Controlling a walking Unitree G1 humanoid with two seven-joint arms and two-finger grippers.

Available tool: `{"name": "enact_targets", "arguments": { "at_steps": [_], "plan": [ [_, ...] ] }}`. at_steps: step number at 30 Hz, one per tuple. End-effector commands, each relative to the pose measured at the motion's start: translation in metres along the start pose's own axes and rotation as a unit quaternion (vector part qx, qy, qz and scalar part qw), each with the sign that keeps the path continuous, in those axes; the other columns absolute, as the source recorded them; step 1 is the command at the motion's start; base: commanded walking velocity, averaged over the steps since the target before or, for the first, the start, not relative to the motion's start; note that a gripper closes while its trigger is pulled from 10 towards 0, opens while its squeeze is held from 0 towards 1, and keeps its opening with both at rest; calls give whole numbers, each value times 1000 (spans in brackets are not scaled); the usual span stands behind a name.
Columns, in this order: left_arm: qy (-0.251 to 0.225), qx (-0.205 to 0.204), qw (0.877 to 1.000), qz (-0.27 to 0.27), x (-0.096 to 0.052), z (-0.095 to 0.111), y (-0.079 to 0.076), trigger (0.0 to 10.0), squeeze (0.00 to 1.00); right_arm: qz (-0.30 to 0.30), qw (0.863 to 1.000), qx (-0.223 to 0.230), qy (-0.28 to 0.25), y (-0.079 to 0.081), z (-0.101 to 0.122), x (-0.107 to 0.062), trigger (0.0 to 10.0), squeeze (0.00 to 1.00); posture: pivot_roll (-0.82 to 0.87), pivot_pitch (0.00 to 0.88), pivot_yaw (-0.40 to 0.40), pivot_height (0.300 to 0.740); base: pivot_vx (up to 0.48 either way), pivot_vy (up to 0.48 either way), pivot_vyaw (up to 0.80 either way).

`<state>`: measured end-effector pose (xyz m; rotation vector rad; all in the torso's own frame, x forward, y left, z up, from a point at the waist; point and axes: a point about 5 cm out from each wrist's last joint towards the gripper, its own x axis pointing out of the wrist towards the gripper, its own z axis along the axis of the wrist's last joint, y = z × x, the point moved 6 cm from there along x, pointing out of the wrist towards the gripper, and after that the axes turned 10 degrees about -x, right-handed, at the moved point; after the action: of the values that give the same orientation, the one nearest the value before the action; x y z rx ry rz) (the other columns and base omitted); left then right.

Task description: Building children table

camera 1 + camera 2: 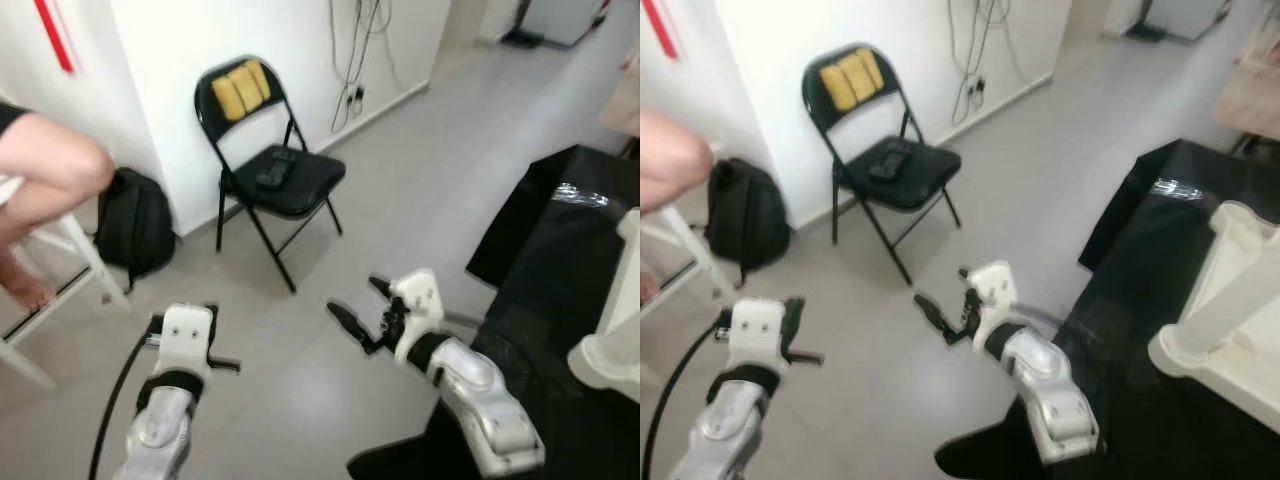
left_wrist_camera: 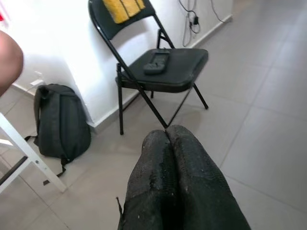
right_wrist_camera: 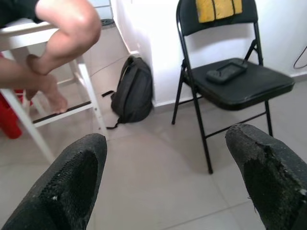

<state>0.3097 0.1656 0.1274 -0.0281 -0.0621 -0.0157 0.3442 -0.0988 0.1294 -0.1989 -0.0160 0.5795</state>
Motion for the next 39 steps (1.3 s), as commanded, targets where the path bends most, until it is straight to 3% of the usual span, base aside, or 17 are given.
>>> {"name": "enact_targets", "arguments": {
  "at_steps": [1, 18, 33, 39],
  "plan": [
    [6, 8, 1000, 7, -2, -3, 6, 10000, 0, 6, 1000, 7, -6, 5, 2, 1, 10000, 0, 59, 160, -102, 740, 319, 0, 0],
    [4, 5, 1000, 5, 0, -1, 7, 10000, 0, -12, 1000, 9, -1, -1, 2, 3, 10000, 0, 60, 165, -99, 740, 320, 0, 0],
    [5, 0, 1000, 6, 2, -1, 9, 10000, 0, -18, 1000, 12, 6, -3, -1, 4, 10000, 0, 60, 166, -101, 740, 331, 0, -800],
    [5, -2, 1000, 5, 3, -1, 9, 10000, 0, -17, 1000, 9, 3, -3, 1, 4, 10000, 0, 60, 169, -103, 740, 331, 0, 0]
  ]
}}
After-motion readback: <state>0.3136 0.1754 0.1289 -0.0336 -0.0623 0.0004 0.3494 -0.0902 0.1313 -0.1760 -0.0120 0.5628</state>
